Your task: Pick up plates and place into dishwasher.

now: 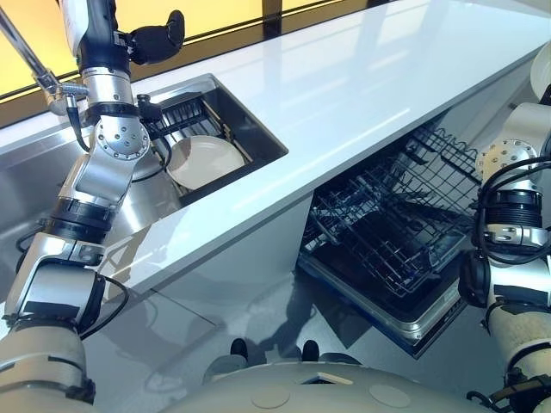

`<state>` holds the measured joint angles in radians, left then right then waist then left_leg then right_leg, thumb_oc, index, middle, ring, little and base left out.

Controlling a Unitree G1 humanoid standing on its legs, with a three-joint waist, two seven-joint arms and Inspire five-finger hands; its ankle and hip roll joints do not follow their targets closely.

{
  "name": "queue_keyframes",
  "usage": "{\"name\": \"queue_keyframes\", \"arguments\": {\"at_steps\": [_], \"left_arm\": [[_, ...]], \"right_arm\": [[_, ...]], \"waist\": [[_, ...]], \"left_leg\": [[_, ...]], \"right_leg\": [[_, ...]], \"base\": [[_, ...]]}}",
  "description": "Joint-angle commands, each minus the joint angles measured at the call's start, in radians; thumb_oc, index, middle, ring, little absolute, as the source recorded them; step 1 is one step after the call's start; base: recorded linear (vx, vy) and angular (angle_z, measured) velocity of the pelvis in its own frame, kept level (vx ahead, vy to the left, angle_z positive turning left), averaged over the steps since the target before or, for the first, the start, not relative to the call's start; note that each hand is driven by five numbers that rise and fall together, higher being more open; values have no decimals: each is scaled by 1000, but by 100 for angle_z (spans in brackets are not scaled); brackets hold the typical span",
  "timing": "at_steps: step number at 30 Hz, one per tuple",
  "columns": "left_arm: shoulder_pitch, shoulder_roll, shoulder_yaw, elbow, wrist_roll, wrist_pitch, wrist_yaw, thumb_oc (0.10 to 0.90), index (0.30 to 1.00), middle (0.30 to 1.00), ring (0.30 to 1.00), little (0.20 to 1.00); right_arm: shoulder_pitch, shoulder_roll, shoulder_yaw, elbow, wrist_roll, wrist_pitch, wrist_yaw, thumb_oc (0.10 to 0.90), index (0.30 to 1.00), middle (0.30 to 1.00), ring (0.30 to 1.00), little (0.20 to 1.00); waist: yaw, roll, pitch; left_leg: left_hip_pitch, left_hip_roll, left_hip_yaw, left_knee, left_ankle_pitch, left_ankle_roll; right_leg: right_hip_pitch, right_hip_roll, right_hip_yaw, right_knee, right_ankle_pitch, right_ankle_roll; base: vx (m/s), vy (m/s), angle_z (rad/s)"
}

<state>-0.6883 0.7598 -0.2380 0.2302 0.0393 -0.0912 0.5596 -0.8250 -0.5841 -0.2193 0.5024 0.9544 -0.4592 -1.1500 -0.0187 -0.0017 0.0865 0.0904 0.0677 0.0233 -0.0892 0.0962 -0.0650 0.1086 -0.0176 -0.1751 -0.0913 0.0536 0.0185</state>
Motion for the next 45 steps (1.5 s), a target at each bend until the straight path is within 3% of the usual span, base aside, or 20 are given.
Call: {"name": "queue_keyframes", "arguments": {"at_steps": [1, 7, 10, 14, 19, 27, 31, 33, 45], "left_arm": [[20, 82, 83, -47, -1, -60, 29, 800, 900, 900, 900, 900], [90, 107, 132, -41, -23, -65, 10, 800, 900, 900, 900, 900], [145, 126, 169, -46, -15, -67, 3, 800, 900, 900, 900, 900], [196, 149, 198, -43, -13, -71, -3, 800, 900, 900, 900, 900], [215, 193, 211, -26, -32, -69, -23, 800, 900, 900, 900, 900], [245, 229, 244, -22, -60, -88, -42, 800, 900, 900, 900, 900], [238, 236, 253, -30, -62, -95, -56, 800, 900, 900, 900, 900], [224, 243, 248, -41, -66, -89, -68, 800, 900, 900, 900, 900], [156, 270, 222, -72, -81, -92, -110, 800, 900, 900, 900, 900]], "right_arm": [[30, -207, 28, -29, -303, 54, 16, 100, 300, 300, 300, 200], [170, -316, -14, 52, -516, 194, 164, 100, 300, 300, 300, 200], [285, -379, -22, 111, -650, 273, 290, 100, 300, 300, 300, 200], [397, -420, -24, 191, -725, 304, 404, 100, 300, 300, 300, 200], [471, -458, 13, 295, -827, 271, 542, 100, 300, 300, 300, 200], [499, -483, 110, 313, -938, 330, 638, 100, 300, 300, 300, 200], [478, -481, 158, 364, -935, 437, 704, 100, 300, 300, 300, 200], [454, -472, 181, 404, -926, 542, 758, 100, 300, 300, 300, 200], [364, -443, 296, 450, -1039, 690, 773, 100, 300, 300, 300, 200]], "waist": [[7, -14, -111], [-11, -10, -100], [-22, -8, -89], [-31, -7, -73], [-31, -3, -52], [-21, 6, 11], [-8, 10, 48], [2, 13, 73], [36, 33, 172]], "left_leg": [[-5, -46, 10, 23, -67, 22], [3, -43, 14, 20, -71, 21], [7, -42, 17, 18, -74, 22], [8, -39, 19, 16, -75, 20], [1, -31, 18, 25, -74, 13], [-44, -14, 1, 71, -70, 1], [-78, -6, -12, 94, -64, -7], [-97, -2, -22, 108, -60, -13], [-160, 2, -70, 150, -47, -29]], "right_leg": [[-10, 53, 21, 94, -87, 32], [-15, 52, 25, 112, -98, 35], [-19, 50, 28, 128, -110, 36], [-24, 45, 22, 142, -122, 35], [-29, 40, 7, 161, -137, 33], [-64, 35, -13, 237, -178, 18], [-81, 36, -21, 271, -198, 7], [-87, 37, -27, 289, -209, 0], [-106, 38, -49, 344, -237, -28]], "base": [[41, -7, 3], [41, -9, 7], [39, -15, -1], [33, -21, -2], [59, -41, 1], [23, -34, 2], [12, -39, 12], [17, -58, 20], [2, -43, 18]]}}
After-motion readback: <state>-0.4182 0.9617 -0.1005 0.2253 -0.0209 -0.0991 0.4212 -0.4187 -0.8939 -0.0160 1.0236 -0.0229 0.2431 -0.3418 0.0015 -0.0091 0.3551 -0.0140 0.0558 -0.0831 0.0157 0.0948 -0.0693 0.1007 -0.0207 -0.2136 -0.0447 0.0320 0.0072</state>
